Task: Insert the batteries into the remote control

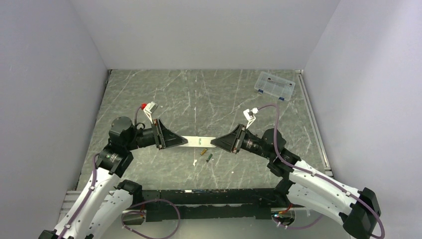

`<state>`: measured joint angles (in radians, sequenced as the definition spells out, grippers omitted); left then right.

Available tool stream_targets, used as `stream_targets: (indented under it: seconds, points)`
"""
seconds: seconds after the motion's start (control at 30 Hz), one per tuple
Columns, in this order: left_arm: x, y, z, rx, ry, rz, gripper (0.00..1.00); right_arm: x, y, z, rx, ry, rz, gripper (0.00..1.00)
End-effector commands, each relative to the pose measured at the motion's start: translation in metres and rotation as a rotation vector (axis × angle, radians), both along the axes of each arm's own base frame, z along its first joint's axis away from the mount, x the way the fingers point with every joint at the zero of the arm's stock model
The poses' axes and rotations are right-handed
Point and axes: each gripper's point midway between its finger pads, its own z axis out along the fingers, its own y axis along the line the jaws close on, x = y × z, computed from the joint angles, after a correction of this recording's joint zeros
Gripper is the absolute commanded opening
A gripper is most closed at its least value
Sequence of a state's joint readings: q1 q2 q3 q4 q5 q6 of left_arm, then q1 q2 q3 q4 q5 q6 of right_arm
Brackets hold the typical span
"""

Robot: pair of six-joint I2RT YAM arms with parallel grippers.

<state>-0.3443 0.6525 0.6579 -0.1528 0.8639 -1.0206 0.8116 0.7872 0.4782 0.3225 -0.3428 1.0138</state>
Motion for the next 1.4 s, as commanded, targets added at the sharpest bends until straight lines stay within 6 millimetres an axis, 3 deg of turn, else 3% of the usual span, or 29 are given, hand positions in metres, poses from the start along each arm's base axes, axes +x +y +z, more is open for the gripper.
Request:
stream_targets:
  seconds: [0.0,0.53,1.37]
  points:
    - [0.005,-0.001,0.012,-0.037,-0.036,0.013,0.0,-0.006,-0.004,0.02,0.058,-0.078,0.013,0.0]
    - [0.003,-0.002,0.013,-0.04,-0.042,-0.01,0.0,-0.006,-0.004,0.013,0.01,-0.066,0.014,0.32]
    - [0.004,-0.003,0.009,-0.002,-0.049,-0.025,0.0,-0.001,-0.006,0.004,-0.1,-0.048,-0.005,0.36]
